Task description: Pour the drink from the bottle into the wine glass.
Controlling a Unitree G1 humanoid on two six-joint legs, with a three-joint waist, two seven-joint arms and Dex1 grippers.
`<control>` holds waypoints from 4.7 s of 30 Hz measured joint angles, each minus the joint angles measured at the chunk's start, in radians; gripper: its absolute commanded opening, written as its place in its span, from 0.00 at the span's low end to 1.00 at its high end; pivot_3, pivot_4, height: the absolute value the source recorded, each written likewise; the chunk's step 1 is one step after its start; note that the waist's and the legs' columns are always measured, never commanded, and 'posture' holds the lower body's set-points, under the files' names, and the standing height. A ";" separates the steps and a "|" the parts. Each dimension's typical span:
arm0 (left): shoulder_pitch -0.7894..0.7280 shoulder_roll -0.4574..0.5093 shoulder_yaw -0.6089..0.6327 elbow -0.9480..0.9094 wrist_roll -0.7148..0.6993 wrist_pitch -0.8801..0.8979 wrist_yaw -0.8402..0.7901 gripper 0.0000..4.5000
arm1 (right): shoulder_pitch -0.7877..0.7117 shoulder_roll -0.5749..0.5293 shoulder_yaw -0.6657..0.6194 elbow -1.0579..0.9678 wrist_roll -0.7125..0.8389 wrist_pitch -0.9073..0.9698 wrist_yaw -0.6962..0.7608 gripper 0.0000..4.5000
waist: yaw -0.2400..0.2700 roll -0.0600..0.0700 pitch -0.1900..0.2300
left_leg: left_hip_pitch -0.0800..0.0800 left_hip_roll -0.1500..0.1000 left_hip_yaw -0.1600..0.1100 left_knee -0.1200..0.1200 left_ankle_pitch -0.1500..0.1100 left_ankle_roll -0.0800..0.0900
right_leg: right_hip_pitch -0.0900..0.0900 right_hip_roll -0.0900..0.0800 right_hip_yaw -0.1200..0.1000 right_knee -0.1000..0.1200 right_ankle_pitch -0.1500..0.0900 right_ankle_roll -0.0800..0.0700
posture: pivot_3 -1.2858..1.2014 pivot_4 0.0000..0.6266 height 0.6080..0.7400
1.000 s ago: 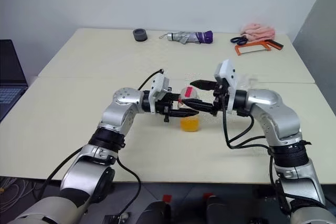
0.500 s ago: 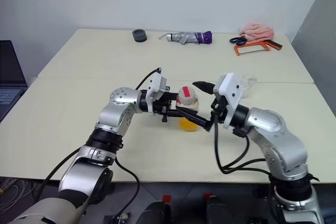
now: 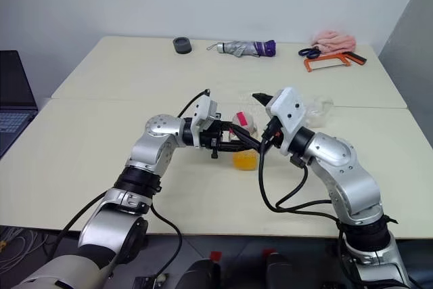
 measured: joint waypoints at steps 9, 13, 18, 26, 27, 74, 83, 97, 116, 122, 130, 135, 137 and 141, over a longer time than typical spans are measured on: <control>0.000 0.003 0.000 0.000 0.000 -0.002 -0.002 0.41 | 0.021 -0.030 -0.052 -0.032 0.089 0.066 0.013 1.00 | 0.000 0.000 0.000 | 0.000 0.000 0.000 0.000 0.000 0.000 | 0.000 0.000 0.000 0.000 0.000 0.000 | 0.52 0.24 1.00; 0.000 0.006 0.000 0.000 0.000 -0.003 -0.004 0.41 | 0.025 -0.049 -0.069 -0.052 0.123 0.099 0.016 1.00 | 0.000 0.000 0.000 | 0.000 0.000 0.000 0.000 0.000 0.000 | 0.000 0.000 0.000 0.000 0.000 0.000 | 0.52 0.24 1.00; 0.000 0.006 0.000 0.000 0.000 -0.003 -0.005 0.41 | 0.030 -0.062 -0.071 -0.054 0.136 0.107 0.016 1.00 | 0.000 0.000 0.000 | 0.000 0.000 0.000 0.000 0.000 0.000 | 0.000 0.000 0.000 0.000 0.000 0.000 | 0.52 0.24 1.00; 0.000 0.006 0.000 0.000 0.000 -0.003 -0.003 0.41 | 0.038 -0.074 -0.089 -0.054 0.158 0.107 0.019 1.00 | 0.000 0.000 0.000 | 0.000 0.000 0.000 0.000 0.000 0.000 | 0.000 0.000 0.000 0.000 0.000 0.000 | 0.52 0.24 1.00; 0.000 0.006 0.000 0.000 0.000 -0.003 -0.004 0.41 | 0.038 -0.077 -0.090 -0.054 0.160 0.107 0.019 1.00 | 0.000 0.000 0.000 | 0.000 0.000 0.000 0.000 0.000 0.000 | 0.000 0.000 0.000 0.000 0.000 0.000 | 0.52 0.24 1.00; 0.001 0.002 0.000 -0.005 -0.001 -0.003 -0.014 0.41 | -0.008 -0.114 -0.046 -0.015 0.275 0.139 0.101 1.00 | 0.000 0.000 0.000 | 0.000 0.000 0.000 0.000 0.000 0.000 | 0.000 0.000 0.000 0.000 0.000 0.000 | 0.52 0.24 1.00; 0.001 0.001 0.000 -0.005 -0.001 -0.003 -0.020 0.41 | -0.036 -0.068 -0.034 0.043 0.201 0.095 0.076 1.00 | 0.000 0.000 0.000 | 0.000 0.000 0.000 0.000 0.000 0.000 | 0.000 0.000 0.000 0.000 0.000 0.000 | 0.52 0.24 1.00; 0.001 0.001 0.000 -0.005 -0.001 -0.003 -0.020 0.41 | -0.038 -0.047 -0.034 0.064 0.170 0.080 0.072 1.00 | 0.000 0.000 0.000 | 0.000 0.000 0.000 0.000 0.000 0.000 | 0.000 0.000 0.000 0.000 0.000 0.000 | 0.52 0.24 1.00; 0.009 0.001 -0.002 -0.020 -0.001 -0.002 -0.001 0.41 | -0.060 -0.015 -0.025 0.079 0.135 0.081 0.059 1.00 | 0.000 0.000 0.000 | 0.000 0.000 0.000 0.000 0.000 0.000 | 0.000 0.000 0.000 0.000 0.000 0.000 | 0.52 0.24 1.00; 0.009 0.002 -0.004 -0.020 -0.001 -0.002 -0.003 0.41 | -0.060 -0.008 -0.027 0.075 0.173 0.111 0.065 0.92 | 0.000 0.000 0.000 | 0.000 0.000 0.000 0.000 0.000 0.000 | 0.000 0.000 0.000 0.000 0.000 0.000 | 0.52 0.24 1.00; 0.009 0.003 -0.005 -0.022 -0.001 -0.002 0.000 0.41 | -0.058 -0.009 -0.024 0.061 0.197 0.122 0.086 0.41 | 0.000 0.000 0.000 | 0.000 0.000 0.000 0.000 0.000 0.000 | 0.000 0.000 0.000 0.000 0.000 0.000 | 0.52 0.24 1.00; 0.009 0.003 -0.005 -0.027 -0.001 -0.002 -0.001 0.41 | -0.056 -0.021 -0.021 0.058 0.190 0.106 0.104 0.41 | 0.000 0.000 0.000 | 0.000 0.000 0.000 0.000 0.000 0.000 | 0.000 0.000 0.000 0.000 0.000 0.000 | 0.52 0.24 1.00; 0.009 0.003 -0.005 -0.033 -0.002 -0.004 -0.001 0.40 | -0.055 -0.035 -0.009 0.051 0.161 0.070 0.116 0.41 | 0.000 0.000 0.000 | 0.000 0.000 0.000 0.000 0.000 0.000 | 0.000 0.000 0.000 0.000 0.000 0.000 | 0.52 0.24 1.00; 0.010 0.004 -0.005 -0.048 -0.004 -0.006 -0.003 0.40 | -0.031 -0.036 -0.002 0.031 0.131 0.015 0.121 0.41 | 0.000 0.000 0.000 | 0.000 0.000 0.000 0.000 0.000 0.000 | 0.000 0.000 0.000 0.000 0.000 0.000 | 0.52 0.24 1.00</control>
